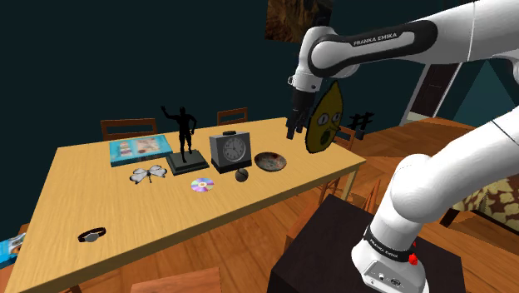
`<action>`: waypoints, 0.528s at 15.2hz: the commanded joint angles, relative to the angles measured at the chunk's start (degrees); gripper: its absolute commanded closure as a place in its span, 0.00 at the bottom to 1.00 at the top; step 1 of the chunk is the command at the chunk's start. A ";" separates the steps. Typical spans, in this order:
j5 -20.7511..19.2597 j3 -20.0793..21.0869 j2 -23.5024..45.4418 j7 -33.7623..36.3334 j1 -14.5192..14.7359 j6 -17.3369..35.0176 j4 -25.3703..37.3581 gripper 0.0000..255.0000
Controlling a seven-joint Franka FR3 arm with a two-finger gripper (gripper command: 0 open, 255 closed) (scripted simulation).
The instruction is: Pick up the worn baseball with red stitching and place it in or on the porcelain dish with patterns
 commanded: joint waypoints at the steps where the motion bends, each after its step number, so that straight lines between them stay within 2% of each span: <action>1: -0.21 -0.75 3.46 -1.92 0.16 4.37 -0.37 0.00; 8: 0.48 -3.11 17.12 -8.64 0.94 18.15 0.77 0.00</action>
